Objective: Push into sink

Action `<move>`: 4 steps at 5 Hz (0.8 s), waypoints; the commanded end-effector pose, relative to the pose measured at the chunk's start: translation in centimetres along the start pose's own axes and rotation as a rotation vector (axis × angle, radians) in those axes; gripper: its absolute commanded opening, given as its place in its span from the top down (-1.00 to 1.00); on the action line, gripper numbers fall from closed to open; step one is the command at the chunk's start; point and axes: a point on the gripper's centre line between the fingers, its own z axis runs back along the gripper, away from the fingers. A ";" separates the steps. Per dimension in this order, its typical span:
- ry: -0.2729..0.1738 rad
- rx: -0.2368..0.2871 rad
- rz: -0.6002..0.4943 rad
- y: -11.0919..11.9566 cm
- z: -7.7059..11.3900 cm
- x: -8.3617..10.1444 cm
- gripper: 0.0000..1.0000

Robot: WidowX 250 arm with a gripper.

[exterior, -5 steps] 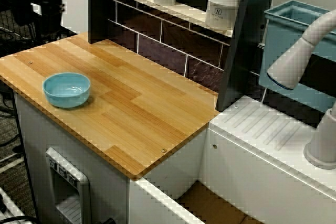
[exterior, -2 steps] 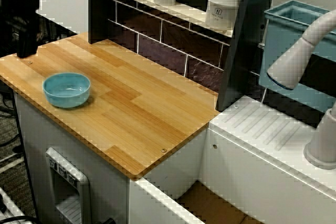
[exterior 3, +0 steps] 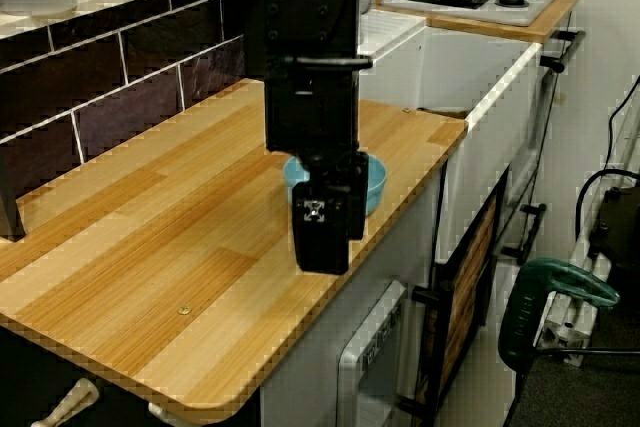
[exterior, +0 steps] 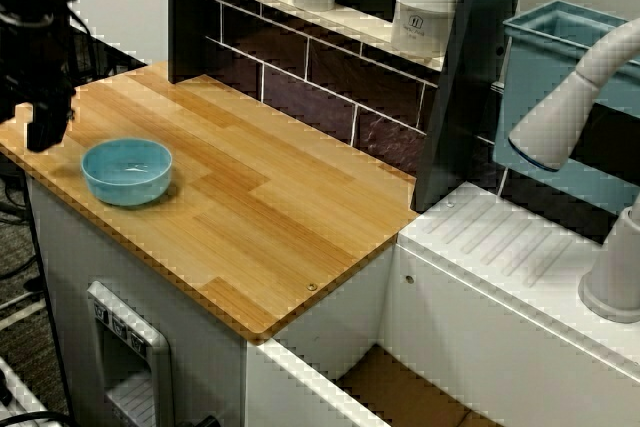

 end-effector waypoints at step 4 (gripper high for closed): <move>-0.017 -0.059 -0.025 -0.5 1.6 0.7 -1.00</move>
